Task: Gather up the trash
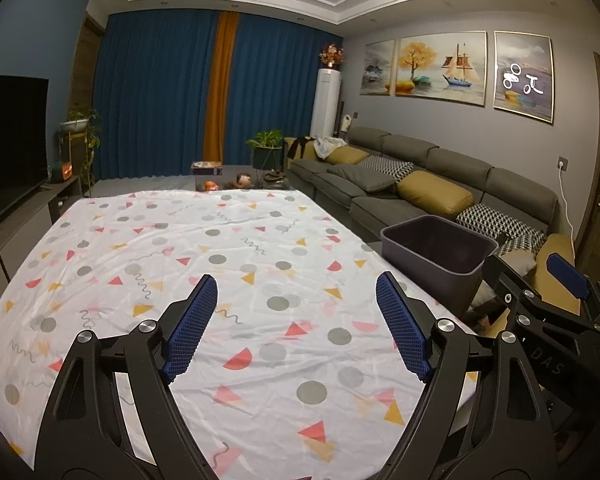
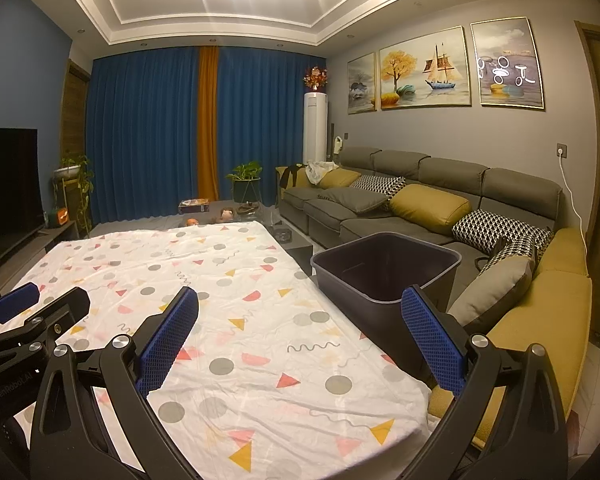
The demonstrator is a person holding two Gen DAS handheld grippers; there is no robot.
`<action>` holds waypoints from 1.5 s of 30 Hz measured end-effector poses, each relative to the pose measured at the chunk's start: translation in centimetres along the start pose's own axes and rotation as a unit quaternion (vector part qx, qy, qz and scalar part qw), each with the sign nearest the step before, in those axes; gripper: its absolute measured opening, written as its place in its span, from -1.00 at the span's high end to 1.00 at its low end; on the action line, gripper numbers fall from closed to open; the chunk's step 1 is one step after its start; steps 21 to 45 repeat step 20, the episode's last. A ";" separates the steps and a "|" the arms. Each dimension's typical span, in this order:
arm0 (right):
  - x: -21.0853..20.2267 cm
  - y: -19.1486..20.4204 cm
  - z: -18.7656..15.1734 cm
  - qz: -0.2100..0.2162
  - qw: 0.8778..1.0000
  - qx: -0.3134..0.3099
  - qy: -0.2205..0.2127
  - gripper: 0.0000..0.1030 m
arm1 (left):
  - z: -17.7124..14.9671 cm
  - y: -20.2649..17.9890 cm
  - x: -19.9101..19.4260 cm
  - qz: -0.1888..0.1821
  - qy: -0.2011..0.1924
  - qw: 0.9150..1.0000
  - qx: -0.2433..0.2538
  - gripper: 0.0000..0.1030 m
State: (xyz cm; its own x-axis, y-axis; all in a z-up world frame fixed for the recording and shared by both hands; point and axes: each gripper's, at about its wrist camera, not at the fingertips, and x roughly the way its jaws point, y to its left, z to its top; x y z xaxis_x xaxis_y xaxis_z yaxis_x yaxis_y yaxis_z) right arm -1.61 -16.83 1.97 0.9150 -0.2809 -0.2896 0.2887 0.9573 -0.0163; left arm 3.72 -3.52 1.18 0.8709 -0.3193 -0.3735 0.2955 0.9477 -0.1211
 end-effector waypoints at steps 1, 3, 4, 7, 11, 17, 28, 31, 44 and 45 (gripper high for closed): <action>0.0 0.0 0.0 0.000 1.000 0.000 0.000 -0.90 | 0.0 0.0 0.0 0.000 0.000 1.000 0.000 -0.55; 0.1 0.0 0.0 0.000 1.000 0.000 -0.001 -0.90 | 0.0 0.0 0.0 0.000 0.000 1.000 0.001 -0.56; 0.1 0.0 0.1 0.001 1.000 0.001 -0.001 -0.90 | 0.0 0.0 0.0 0.000 0.000 1.000 0.001 -0.55; 0.1 -0.2 0.1 0.002 1.000 0.002 -0.001 -0.90 | 0.0 0.0 0.0 0.002 -0.001 1.000 0.001 -0.56; 0.1 -0.3 0.1 0.002 1.000 0.003 -0.001 -0.90 | 0.2 0.0 -0.1 0.007 -0.002 1.000 0.000 -0.57; 0.1 -0.4 0.1 0.003 1.000 0.005 -0.003 -0.90 | 0.4 0.5 -0.2 0.031 -0.008 0.999 -0.011 -0.75; 0.2 -0.4 0.1 0.003 1.000 0.005 -0.004 -0.90 | 0.5 0.7 -0.3 0.036 -0.011 0.999 -0.014 -0.75; 0.2 -0.4 0.1 0.003 1.000 0.005 -0.004 -0.90 | 0.5 0.7 -0.3 0.036 -0.011 0.999 -0.014 -0.75; 0.2 -0.4 0.1 0.003 1.000 0.005 -0.004 -0.90 | 0.5 0.7 -0.3 0.036 -0.011 0.999 -0.014 -0.75; 0.2 -0.4 0.1 0.003 1.000 0.005 -0.004 -0.90 | 0.5 0.7 -0.3 0.036 -0.011 0.999 -0.014 -0.75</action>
